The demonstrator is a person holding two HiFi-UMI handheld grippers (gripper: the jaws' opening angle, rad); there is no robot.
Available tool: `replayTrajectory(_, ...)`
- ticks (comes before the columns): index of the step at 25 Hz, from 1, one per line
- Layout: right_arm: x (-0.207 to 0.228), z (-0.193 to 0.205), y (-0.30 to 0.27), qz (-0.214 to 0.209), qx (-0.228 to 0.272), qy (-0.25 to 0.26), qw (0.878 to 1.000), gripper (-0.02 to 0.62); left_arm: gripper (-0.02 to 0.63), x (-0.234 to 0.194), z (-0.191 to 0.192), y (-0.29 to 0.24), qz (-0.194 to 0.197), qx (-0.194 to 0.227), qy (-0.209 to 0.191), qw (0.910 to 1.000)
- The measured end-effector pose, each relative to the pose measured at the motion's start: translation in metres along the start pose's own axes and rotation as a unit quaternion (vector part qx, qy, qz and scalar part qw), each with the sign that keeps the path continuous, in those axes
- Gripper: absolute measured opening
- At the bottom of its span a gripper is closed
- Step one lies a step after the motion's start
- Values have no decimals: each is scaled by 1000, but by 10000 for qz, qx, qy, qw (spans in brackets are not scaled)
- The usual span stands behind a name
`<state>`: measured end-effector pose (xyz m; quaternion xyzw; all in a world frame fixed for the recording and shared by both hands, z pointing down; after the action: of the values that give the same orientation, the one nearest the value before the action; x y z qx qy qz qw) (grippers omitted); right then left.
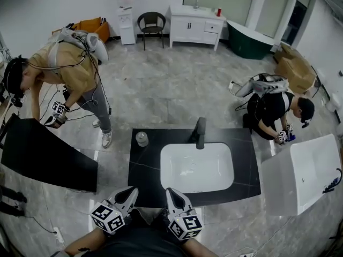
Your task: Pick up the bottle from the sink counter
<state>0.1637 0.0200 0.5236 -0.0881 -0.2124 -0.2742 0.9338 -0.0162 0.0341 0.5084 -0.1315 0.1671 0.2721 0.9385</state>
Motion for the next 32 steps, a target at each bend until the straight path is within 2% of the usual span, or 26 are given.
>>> replayTrajectory(9,-1,-6,-37,103,-2,82,9999,6,2,-33,-17,-8,-42,-2,43,10000)
replayTrajectory(18,8,-10,-77,525,-1,299,9982,6,2,-95,-41,-35,-3,124,-251,9996)
replayTrajectory(25,25,4,-103,771,-185,412,9960,6,6,-150,-40,-63,-79,145,-620,9979)
replayTrajectory(32,40,10,-122,989,-291,425,9938,6,107,-190,-22,-101,-78,-81,-1091,9940)
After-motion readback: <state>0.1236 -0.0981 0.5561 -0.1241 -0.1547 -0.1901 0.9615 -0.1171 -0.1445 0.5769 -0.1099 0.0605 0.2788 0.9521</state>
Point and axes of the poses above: the fingertips, and each gripper's own axes: y backward along the fingers, x to its right, z out of its underside, the point moved 5 cm from there along y, backward along the fingers, and after that the axes turned 8 degrees about x, right-handed, at the moved point
